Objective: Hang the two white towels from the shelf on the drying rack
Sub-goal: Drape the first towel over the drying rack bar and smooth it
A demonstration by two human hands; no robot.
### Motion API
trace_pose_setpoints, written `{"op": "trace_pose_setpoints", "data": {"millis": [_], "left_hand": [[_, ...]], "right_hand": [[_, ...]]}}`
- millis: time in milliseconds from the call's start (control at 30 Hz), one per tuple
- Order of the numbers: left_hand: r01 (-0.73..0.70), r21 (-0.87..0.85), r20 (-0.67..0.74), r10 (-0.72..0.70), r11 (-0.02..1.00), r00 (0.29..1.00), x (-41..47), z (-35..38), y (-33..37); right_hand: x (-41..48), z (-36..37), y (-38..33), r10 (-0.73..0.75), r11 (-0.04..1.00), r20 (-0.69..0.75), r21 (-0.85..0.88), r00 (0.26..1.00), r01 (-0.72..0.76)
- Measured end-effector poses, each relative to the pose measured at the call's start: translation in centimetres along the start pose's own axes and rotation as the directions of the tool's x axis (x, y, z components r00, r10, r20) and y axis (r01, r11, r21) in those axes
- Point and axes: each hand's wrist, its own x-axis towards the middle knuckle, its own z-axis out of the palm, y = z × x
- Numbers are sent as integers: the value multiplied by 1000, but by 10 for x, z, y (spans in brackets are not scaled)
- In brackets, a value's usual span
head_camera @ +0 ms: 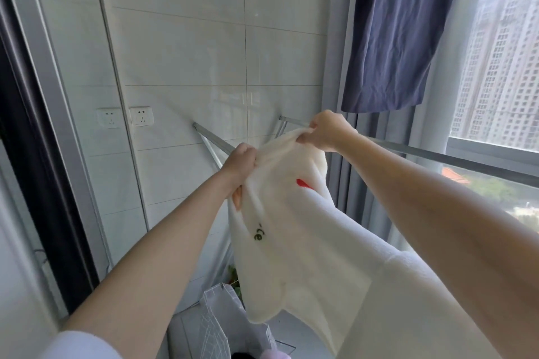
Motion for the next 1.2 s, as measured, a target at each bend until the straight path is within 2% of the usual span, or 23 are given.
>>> {"op": "trace_pose_setpoints", "data": {"millis": [67, 167, 300, 433, 533, 633, 733, 800, 933, 1100, 1133, 1200], "left_hand": [[-11, -26, 76, 13, 1000, 997, 1, -7, 5], [-81, -32, 157, 85, 996, 984, 4, -13, 6], [-205, 49, -74, 208, 978, 975, 17, -13, 1], [-96, -50, -198, 84, 994, 977, 37, -16, -9], [-30, -93, -247, 6, 995, 969, 61, -29, -13], [105, -171, -113, -125, 980, 986, 85, -38, -14], [180, -158, 50, -174, 971, 983, 107, -42, -17], [204, -159, 65, -196, 966, 979, 125, -45, -23], [234, -132, -2, -236, 963, 972, 162, -52, -45], [204, -142, -126, -222, 969, 967, 198, -56, -79], [193, -145, -155, -215, 970, 964, 205, -56, -86], [168, -107, -237, -189, 980, 953, 217, -56, -103]], "right_hand": [[2, 3, 2, 3, 994, 19, -107, 1000, 0], [6, 11, 4, 25, 995, -5, -96, 1000, -26], [21, 21, -5, 4, 995, 46, 104, 999, -9], [41, 31, -24, 6, 946, 221, 316, 975, -78], [59, 44, -40, 53, 919, 353, 349, 934, -184], [81, 62, -50, 79, 928, 359, 315, 930, -200], [103, 76, -52, 109, 911, 281, 357, 954, -209], [117, 88, -53, 172, 886, 248, 384, 953, -259], [145, 113, -58, 219, 841, 207, 455, 953, -292], [182, 141, -73, 148, 874, 267, 416, 952, -252], [186, 144, -75, 147, 830, 257, 493, 955, -260], [188, 148, -73, 54, 886, 336, 419, 940, -201]]}}
